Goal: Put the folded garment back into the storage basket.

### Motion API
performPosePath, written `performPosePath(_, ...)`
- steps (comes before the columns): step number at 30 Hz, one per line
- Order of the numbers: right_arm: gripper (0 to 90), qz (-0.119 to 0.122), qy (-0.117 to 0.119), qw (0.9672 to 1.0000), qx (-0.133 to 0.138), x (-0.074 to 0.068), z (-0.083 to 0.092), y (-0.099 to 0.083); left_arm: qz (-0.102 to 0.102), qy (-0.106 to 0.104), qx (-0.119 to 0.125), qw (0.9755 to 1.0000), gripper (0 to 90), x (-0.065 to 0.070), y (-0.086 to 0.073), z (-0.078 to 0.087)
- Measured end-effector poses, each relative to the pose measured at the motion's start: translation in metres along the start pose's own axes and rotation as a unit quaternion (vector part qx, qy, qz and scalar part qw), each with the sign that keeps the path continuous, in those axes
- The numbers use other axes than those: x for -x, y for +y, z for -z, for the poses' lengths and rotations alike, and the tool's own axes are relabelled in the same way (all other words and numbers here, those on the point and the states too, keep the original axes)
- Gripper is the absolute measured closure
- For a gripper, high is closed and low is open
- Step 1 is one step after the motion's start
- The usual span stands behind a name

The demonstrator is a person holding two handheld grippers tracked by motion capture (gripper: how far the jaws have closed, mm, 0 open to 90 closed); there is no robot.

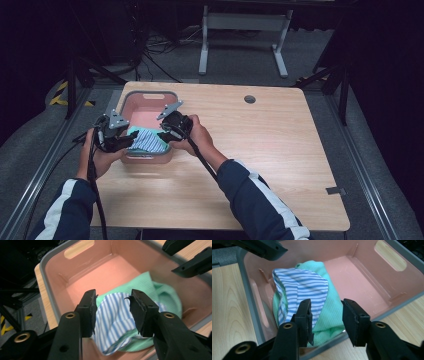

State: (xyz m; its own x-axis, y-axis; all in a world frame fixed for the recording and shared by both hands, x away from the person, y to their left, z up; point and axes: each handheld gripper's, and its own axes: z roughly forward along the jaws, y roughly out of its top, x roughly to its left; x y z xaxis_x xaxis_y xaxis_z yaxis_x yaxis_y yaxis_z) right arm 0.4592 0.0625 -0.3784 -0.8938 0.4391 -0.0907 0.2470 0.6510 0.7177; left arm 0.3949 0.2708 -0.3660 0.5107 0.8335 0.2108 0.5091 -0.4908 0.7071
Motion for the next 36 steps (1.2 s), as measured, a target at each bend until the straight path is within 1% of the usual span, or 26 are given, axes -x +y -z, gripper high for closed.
performPosePath(4, 47.8, 0.009, -0.014, 0.9998, -0.006, 0.002, 0.008, -0.002, 0.001, 0.000, 0.009, 1.0000, 51.5, 0.004, 0.003, 0.003)
performPosePath(5, 44.4, 0.017, -0.021, 0.9996, -0.009, 0.002, 0.011, -0.002, 0.005, -0.006, 0.018, 0.9998, 49.1, 0.006, 0.005, 0.005)
performPosePath(6, 44.4, 0.017, -0.021, 0.9996, -0.009, 0.002, 0.011, -0.002, 0.005, -0.006, 0.018, 0.9998, 47.2, 0.006, 0.005, 0.005)
performPosePath(7, 43.1, 0.018, -0.024, 0.9995, -0.010, 0.001, 0.013, -0.003, 0.006, -0.005, 0.023, 0.9997, 47.2, 0.008, 0.006, 0.005)
performPosePath(8, 41.3, 0.024, -0.035, 0.9990, -0.013, 0.001, 0.015, -0.003, 0.008, -0.009, 0.025, 0.9996, 45.8, 0.011, 0.006, 0.006)
performPosePath(9, 39.5, 0.025, -0.042, 0.9987, -0.015, 0.001, 0.018, -0.004, 0.006, -0.015, 0.028, 0.9995, 44.6, 0.012, 0.007, 0.007)
performPosePath(10, 38.7, 0.026, -0.045, 0.9985, -0.017, 0.001, 0.020, -0.005, 0.006, -0.019, 0.031, 0.9993, 42.3, 0.014, 0.008, 0.006)
performPosePath(11, 37.2, 0.031, -0.045, 0.9983, -0.018, 0.001, 0.023, -0.006, 0.005, -0.015, 0.023, 0.9996, 38.9, 0.019, 0.010, 0.006)
performPosePath(12, 35.7, 0.033, -0.049, 0.9981, -0.020, 0.002, 0.026, -0.008, -0.001, -0.014, 0.024, 0.9996, 34.5, 0.020, 0.011, 0.005)
performPosePath(13, 34.8, 0.031, -0.049, 0.9981, -0.022, 0.002, 0.028, -0.009, -0.004, -0.017, 0.025, 0.9995, 33.0, 0.022, 0.012, 0.006)
performPosePath(14, 33.5, 0.033, -0.052, 0.9978, -0.023, 0.003, 0.030, -0.010, -0.002, -0.022, 0.029, 0.9993, 31.9, 0.025, 0.013, 0.007)
performPosePath(15, 33.5, 0.033, -0.052, 0.9978, -0.023, 0.003, 0.030, -0.010, -0.002, -0.022, 0.029, 0.9993, 31.0, 0.025, 0.013, 0.007)
performPosePath(16, 32.5, 0.033, -0.054, 0.9977, -0.024, 0.003, 0.032, -0.011, -0.007, -0.022, 0.032, 0.9992, 31.0, 0.029, 0.014, 0.007)
performPosePath(18, 31.6, 0.043, -0.064, 0.9967, -0.028, 0.004, 0.037, -0.016, -0.009, -0.031, 0.034, 0.9989, 27.9, 0.034, 0.015, 0.007)
performPosePath(21, 30.4, 0.040, -0.073, 0.9960, -0.033, 0.005, 0.044, -0.022, -0.021, -0.037, 0.033, 0.9985, 26.1, 0.040, 0.018, 0.006)
performPosePath(23, 29.8, 0.040, -0.074, 0.9960, -0.031, 0.006, 0.049, -0.027, -0.023, -0.043, 0.037, 0.9981, 24.7, 0.046, 0.019, 0.006)
performPosePath(24, 29.7, 0.037, -0.080, 0.9955, -0.034, 0.007, 0.052, -0.030, -0.031, -0.042, 0.038, 0.9979, 24.6, 0.047, 0.020, 0.006)
performPosePath(25, 29.6, 0.037, -0.080, 0.9956, -0.033, 0.008, 0.054, -0.032, -0.028, -0.045, 0.038, 0.9979, 24.4, 0.050, 0.020, 0.006)
performPosePath(26, 29.5, 0.035, -0.081, 0.9955, -0.033, 0.009, 0.057, -0.034, -0.038, -0.045, 0.035, 0.9977, 24.2, 0.053, 0.022, 0.006)
performPosePath(29, 29.2, 0.033, -0.090, 0.9948, -0.032, 0.013, 0.065, -0.043, -0.053, -0.049, 0.030, 0.9969, 21.9, 0.061, 0.024, 0.005)
performPosePath(31, 29.1, 0.033, -0.095, 0.9944, -0.033, 0.016, 0.070, -0.048, -0.060, -0.050, 0.037, 0.9963, 21.6, 0.066, 0.025, 0.006)
performPosePath(32, 28.9, 0.026, -0.095, 0.9945, -0.035, 0.016, 0.072, -0.051, -0.061, -0.052, 0.041, 0.9959, 21.6, 0.068, 0.026, 0.007)
performPosePath(33, 28.9, 0.028, -0.094, 0.9946, -0.032, 0.018, 0.075, -0.054, -0.062, -0.053, 0.044, 0.9957, 21.6, 0.071, 0.027, 0.007)
performPosePath(35, 28.9, 0.027, -0.097, 0.9944, -0.033, 0.018, 0.079, -0.059, -0.068, -0.057, 0.046, 0.9950, 21.5, 0.076, 0.028, 0.006)
performPosePath(36, 29.3, 0.026, -0.100, 0.9942, -0.032, 0.019, 0.083, -0.063, -0.067, -0.062, 0.047, 0.9947, 20.9, 0.078, 0.028, 0.006)
